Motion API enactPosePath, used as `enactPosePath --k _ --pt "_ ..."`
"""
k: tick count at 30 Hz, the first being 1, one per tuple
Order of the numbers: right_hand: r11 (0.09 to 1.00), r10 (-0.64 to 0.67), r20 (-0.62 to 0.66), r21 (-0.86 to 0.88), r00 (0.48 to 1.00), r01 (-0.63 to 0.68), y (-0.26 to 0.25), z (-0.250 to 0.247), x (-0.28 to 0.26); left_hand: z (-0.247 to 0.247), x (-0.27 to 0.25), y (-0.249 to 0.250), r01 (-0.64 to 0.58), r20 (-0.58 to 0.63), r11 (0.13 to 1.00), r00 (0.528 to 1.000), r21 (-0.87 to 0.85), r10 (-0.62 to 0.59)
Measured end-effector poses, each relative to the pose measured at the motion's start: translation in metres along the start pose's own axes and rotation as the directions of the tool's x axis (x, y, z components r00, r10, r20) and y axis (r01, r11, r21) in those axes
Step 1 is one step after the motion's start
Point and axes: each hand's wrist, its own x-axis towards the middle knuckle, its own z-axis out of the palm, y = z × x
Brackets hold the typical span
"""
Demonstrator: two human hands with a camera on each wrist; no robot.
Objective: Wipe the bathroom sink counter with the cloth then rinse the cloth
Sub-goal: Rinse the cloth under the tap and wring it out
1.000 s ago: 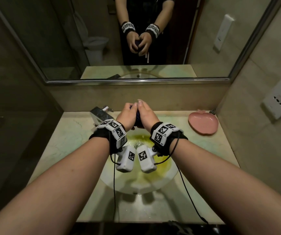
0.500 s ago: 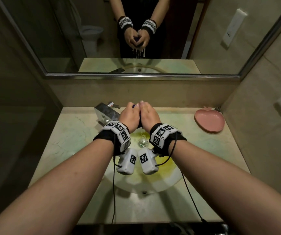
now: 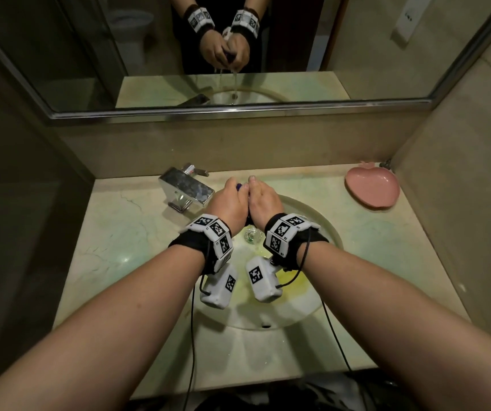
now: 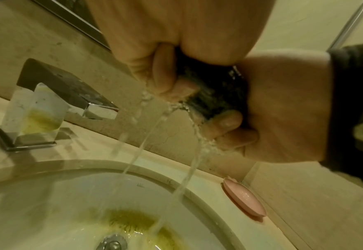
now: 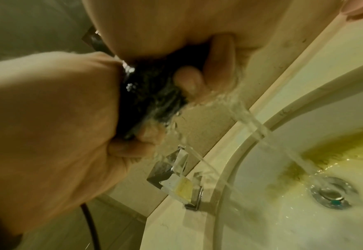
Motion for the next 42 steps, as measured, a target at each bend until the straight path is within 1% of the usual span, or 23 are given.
enactPosePath --k 5,9,12,15,17,19,20,21,22,23,24,25,26,27,29,33,35,37,40,42 --pt "0.999 0.042 -0.005 -0.022 0.999 -0.042 0.002 0.002 0.004 0.0 0.004 -0.002 -0.042 0.016 0.999 0.999 0.002 0.042" --pt "0.992 0.074 0.074 -0.106 0.995 -0.066 -0.005 -0.002 0.003 0.0 0.006 -0.002 -0.067 0.017 0.998 0.998 -0.005 0.067" --pt "0.991 0.07 0.075 -0.12 0.995 -0.061 -0.006 -0.004 0.004 -0.002 0.005 -0.003 -0.089 0.024 0.996 0.996 -0.009 0.089" --pt "0.999 0.044 0.023 -0.014 0.999 -0.044 -0.006 -0.006 0.003 -0.005 0.006 -0.004 -0.116 0.035 0.993 0.993 -0.036 0.117" --pt "0.999 0.032 -0.021 0.037 0.999 -0.031 -0.007 -0.007 0.001 -0.008 0.008 -0.005 -0.104 0.067 0.989 0.991 -0.104 0.112" --pt "0.999 0.01 -0.063 0.043 0.998 -0.008 -0.007 -0.01 0.002 -0.012 0.01 -0.004 -0.025 0.104 0.967 0.993 -0.255 0.053" --pt "0.999 0.002 -0.078 0.048 0.997 0.002 -0.008 -0.011 0.003 -0.015 0.011 -0.003 0.062 0.146 0.925 0.989 -0.374 -0.007" --pt "0.998 -0.006 -0.088 0.062 0.996 0.012 -0.009 -0.012 0.004 -0.018 0.012 -0.001 0.175 0.212 0.852 0.974 -0.493 -0.078" --pt "0.997 -0.021 -0.094 0.074 0.995 0.028 -0.01 -0.012 0.007 -0.021 0.011 0.001 0.285 0.293 0.76 0.947 -0.584 -0.13" --pt "0.996 -0.041 -0.099 0.08 0.994 0.049 -0.011 -0.012 0.008 -0.025 0.011 0.004 0.363 0.363 0.681 0.919 -0.636 -0.152" --pt "0.995 -0.062 -0.099 0.078 0.993 0.07 -0.012 -0.01 0.01 -0.027 0.012 0.006 0.402 0.397 0.636 0.904 -0.659 -0.16" --pt "0.993 -0.083 -0.094 0.073 0.992 0.09 -0.014 -0.009 0.01 -0.03 0.013 0.007 0.41 0.399 0.609 0.902 -0.679 -0.163" --pt "0.992 -0.101 -0.086 0.067 0.991 0.107 -0.016 -0.008 0.009 -0.03 0.015 0.009 0.393 0.374 0.605 0.913 -0.693 -0.164" --pt "0.991 -0.116 -0.08 0.058 0.99 0.121 -0.017 -0.007 0.008 -0.029 0.018 0.01 0.359 0.335 0.614 0.929 -0.703 -0.159" --pt "0.99 -0.132 -0.069 0.046 0.989 0.135 -0.019 -0.008 0.004 -0.027 0.021 0.012 0.266 0.258 0.667 0.959 -0.695 -0.114" --pt "0.988 -0.098 -0.047 0.111 0.994 0.103 -0.024 -0.015 -0.001 -0.024 0.023 0.015 0.093 0.133 0.796 0.991 -0.598 -0.016" --pt "0.985 -0.095 -0.088 0.136 0.992 0.107 -0.025 -0.015 -0.001 -0.022 0.021 0.017 0.025 0.066 0.861 0.998 -0.508 0.011" --pt "0.98 -0.118 -0.143 0.14 0.983 0.139 -0.026 -0.013 0.001 -0.02 0.018 0.019 -0.034 0.0 0.914 0.999 -0.404 0.037" --pt "0.983 -0.133 -0.179 0.103 0.975 0.153 -0.022 -0.012 0.004 -0.019 0.017 0.02 -0.079 -0.032 0.949 0.997 -0.306 0.072" --pt "0.988 -0.148 -0.182 0.025 0.972 0.155 -0.021 -0.014 0.006 -0.018 0.018 0.019 -0.114 -0.048 0.95 0.993 -0.29 0.105"
